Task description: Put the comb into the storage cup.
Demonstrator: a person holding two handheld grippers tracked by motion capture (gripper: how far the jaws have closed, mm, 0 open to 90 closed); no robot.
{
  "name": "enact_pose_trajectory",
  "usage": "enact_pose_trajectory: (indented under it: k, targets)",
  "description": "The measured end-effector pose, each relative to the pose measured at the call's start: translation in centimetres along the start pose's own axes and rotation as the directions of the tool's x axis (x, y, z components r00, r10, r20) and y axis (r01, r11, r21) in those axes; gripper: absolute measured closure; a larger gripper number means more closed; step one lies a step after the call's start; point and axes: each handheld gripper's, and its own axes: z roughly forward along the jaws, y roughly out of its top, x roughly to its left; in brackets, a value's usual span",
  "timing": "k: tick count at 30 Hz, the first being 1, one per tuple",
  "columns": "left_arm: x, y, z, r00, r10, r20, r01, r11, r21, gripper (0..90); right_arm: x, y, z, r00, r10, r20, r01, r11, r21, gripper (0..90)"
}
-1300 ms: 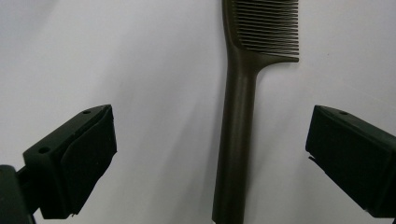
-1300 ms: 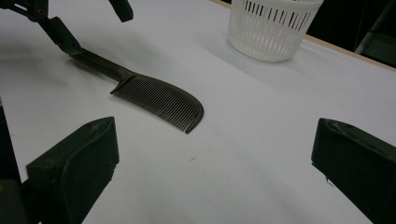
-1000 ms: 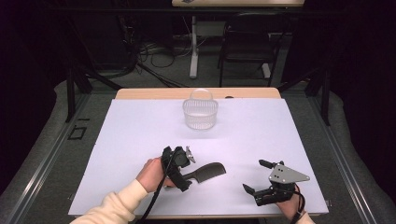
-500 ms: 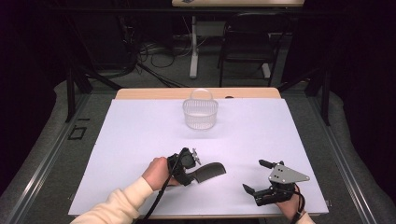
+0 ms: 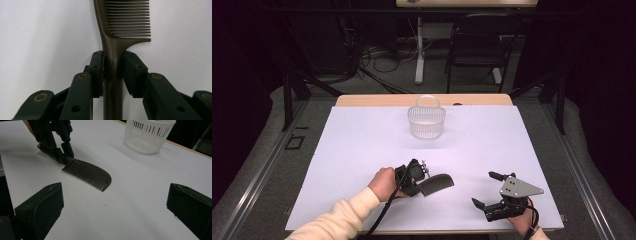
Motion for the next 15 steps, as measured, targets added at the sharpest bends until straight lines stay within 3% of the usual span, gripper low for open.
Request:
enact_pose_trajectory:
  k: [12, 15]
  targets:
    - [0.26, -0.15, -0.21, 0.9996, -0.015, 0.023, 0.015, 0.9999, 0.006, 72.1, -0.01, -0.01, 0.04, 1.0, 0.006, -0.002, -0.006, 1.0, 0.004, 0.5]
    - [0.3, -0.44, -0.58, 0.9992, -0.023, 0.032, 0.024, 0.9994, -0.025, 72.2, -0.05, -0.02, 0.07, 1.0, 0.005, -0.002, -0.005, 1.0, 0.004, 0.5]
